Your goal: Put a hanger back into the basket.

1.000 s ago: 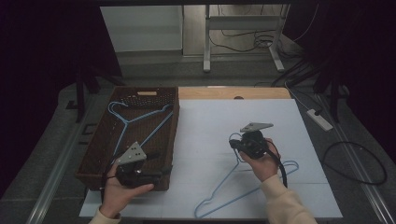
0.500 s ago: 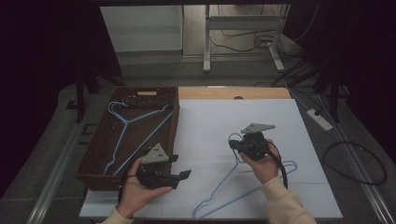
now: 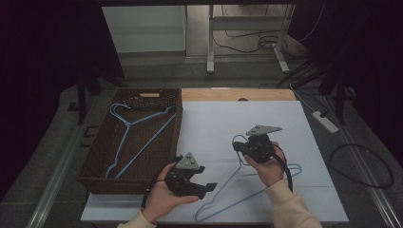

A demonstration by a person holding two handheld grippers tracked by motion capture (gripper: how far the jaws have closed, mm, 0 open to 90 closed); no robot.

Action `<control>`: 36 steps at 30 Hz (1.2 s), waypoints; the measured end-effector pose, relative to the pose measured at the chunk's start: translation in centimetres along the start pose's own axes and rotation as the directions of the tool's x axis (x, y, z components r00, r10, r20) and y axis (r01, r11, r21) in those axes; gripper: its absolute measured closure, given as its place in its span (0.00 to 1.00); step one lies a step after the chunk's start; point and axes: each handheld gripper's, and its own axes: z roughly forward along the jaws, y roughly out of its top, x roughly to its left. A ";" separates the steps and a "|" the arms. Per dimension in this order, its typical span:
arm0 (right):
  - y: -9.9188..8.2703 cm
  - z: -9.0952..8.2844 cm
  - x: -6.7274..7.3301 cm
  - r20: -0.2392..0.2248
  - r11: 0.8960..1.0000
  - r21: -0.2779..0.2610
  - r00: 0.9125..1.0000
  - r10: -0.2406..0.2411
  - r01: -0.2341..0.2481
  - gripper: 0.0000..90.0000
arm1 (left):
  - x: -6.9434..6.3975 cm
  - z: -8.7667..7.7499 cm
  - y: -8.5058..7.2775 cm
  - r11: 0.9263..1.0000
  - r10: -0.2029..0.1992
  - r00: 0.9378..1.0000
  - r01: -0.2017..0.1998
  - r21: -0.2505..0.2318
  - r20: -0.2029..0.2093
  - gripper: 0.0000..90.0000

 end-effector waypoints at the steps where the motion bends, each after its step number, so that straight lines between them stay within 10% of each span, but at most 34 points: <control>1: 0.0 0.0 0.0 0.000 1.000 0.000 1.000 0.000 0.000 0.98 | -0.1 0.5 0.1 1.000 0.002 1.000 -0.002 0.008 0.006 0.34; 17: 0.1 -0.6 0.7 -0.019 1.000 -0.029 1.000 -0.004 0.003 0.98 | 0.2 7.1 -0.1 0.989 -0.030 0.998 0.023 0.144 0.047 0.43; 23: 0.1 -0.9 0.8 -0.022 0.999 -0.046 1.000 -0.003 0.002 0.97 | 0.6 8.2 -0.1 0.981 -0.071 0.993 0.053 0.185 0.094 0.72; 28: 0.1 -1.2 0.8 -0.028 0.999 -0.051 1.000 -0.004 0.003 0.97 | 0.7 8.0 -0.1 0.982 -0.087 0.992 0.071 0.176 0.089 0.93; 36: 0.0 -3.5 0.7 -0.049 0.989 -0.145 0.999 0.008 -0.015 0.91 | 0.7 6.6 0.2 0.989 -0.113 0.990 0.104 0.103 0.085 0.97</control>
